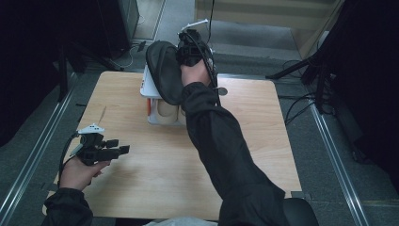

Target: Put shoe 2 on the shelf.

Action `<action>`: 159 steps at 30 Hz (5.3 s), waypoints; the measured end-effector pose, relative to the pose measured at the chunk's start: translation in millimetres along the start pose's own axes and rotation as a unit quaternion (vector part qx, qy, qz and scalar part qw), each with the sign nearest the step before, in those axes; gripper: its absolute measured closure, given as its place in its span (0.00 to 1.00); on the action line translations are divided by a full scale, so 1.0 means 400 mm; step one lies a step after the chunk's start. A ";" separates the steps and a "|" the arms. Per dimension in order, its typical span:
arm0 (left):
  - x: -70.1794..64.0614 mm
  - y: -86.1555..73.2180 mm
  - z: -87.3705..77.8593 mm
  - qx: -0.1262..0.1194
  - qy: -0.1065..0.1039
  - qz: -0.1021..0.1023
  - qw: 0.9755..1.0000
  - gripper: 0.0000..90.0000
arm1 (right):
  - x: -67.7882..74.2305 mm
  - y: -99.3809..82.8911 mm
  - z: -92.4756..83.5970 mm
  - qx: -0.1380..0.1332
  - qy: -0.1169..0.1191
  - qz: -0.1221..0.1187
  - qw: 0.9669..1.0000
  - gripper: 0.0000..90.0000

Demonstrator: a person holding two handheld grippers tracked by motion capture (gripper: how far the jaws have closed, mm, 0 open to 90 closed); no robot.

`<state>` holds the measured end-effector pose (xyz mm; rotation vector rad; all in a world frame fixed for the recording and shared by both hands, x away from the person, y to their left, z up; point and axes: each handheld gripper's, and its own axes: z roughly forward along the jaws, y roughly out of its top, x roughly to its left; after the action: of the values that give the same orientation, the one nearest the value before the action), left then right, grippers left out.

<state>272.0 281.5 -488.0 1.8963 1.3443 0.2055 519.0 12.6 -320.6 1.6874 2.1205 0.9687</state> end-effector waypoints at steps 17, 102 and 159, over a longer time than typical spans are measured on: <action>-0.007 0.005 0.012 0.006 -0.008 0.009 1.000 0.43 | 0.019 0.018 0.053 -0.014 -0.039 0.079 0.996 0.84; -0.004 0.003 0.018 0.018 -0.008 0.006 1.000 0.43 | 0.072 -0.084 -0.140 -0.006 0.131 -0.079 0.988 0.63; -0.036 0.047 0.080 0.036 -0.029 0.045 0.998 0.42 | -0.083 -0.531 -0.116 0.032 0.261 -0.193 0.945 0.54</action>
<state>296.8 250.6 -493.0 2.0101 1.2448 0.1483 340.0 -55.7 -428.7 1.0358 2.6984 1.3329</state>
